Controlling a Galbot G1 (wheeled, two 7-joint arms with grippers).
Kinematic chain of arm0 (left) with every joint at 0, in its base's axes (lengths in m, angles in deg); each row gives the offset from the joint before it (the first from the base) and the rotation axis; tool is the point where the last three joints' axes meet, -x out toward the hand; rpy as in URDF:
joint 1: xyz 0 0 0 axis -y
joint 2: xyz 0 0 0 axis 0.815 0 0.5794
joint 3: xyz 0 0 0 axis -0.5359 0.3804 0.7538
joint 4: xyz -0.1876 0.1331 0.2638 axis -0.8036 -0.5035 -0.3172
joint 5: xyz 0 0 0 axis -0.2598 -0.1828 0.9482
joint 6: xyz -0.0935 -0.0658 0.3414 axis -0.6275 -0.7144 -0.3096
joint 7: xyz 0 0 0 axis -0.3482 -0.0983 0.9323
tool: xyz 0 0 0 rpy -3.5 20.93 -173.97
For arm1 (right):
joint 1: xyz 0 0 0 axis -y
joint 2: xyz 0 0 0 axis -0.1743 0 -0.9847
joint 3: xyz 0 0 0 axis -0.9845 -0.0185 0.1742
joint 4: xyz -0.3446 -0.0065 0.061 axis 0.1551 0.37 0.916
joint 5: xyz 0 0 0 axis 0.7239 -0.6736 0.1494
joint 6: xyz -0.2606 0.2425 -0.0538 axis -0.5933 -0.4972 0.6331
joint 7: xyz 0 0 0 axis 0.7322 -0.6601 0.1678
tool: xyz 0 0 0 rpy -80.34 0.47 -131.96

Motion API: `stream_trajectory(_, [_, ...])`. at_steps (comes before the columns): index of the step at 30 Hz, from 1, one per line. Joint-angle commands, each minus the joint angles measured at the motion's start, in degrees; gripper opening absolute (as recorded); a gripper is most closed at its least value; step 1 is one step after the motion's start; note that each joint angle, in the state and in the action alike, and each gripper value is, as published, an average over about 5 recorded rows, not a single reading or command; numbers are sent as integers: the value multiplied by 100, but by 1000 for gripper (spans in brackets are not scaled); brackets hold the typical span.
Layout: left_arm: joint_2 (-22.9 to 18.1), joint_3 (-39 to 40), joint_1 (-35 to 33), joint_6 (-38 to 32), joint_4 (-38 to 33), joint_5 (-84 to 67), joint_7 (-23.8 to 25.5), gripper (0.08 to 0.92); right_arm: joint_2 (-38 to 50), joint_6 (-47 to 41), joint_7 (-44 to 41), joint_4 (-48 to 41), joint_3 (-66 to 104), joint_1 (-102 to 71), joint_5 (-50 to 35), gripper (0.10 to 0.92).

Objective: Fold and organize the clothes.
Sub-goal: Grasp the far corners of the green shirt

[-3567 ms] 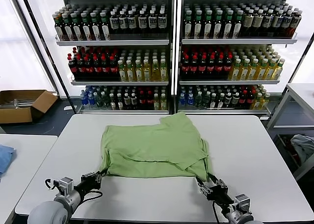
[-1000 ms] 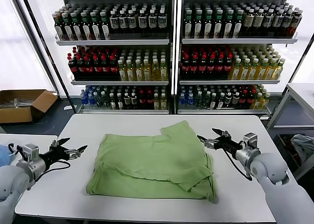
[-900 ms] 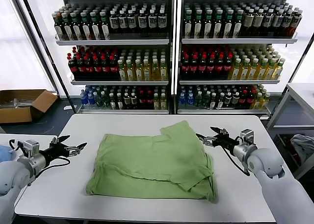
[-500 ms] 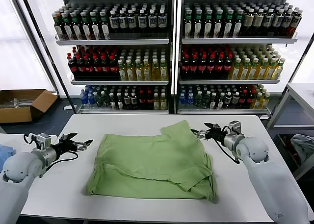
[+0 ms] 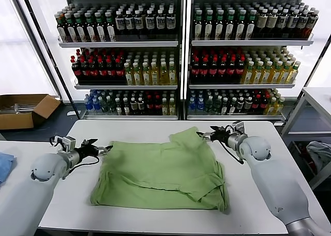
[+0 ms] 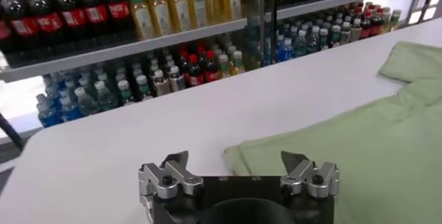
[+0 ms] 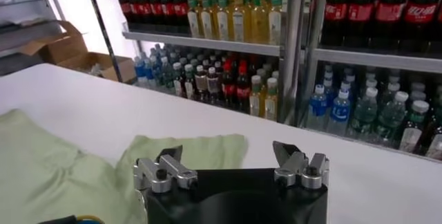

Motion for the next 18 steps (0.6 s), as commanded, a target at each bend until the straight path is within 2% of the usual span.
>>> stream_trajectory(1, [-240,407,408,-12,429,185,7,823,-220,-129,95,-477,-115,190,2,823])
stream_trajectory(10, [-457,478,575,-112,758,349,10,823,-385,-134,157,-639,-233,231,-17,812])
stream_trajectory(13, [-510,520,643,-154,884,409,27,823,-443,-134,234,-685,-264,254,-15,753])
stream_trajectory(18, [-590,559,680,-222,1034,529,66,818,-470,-134,256,-702,-333,276,-17,606])
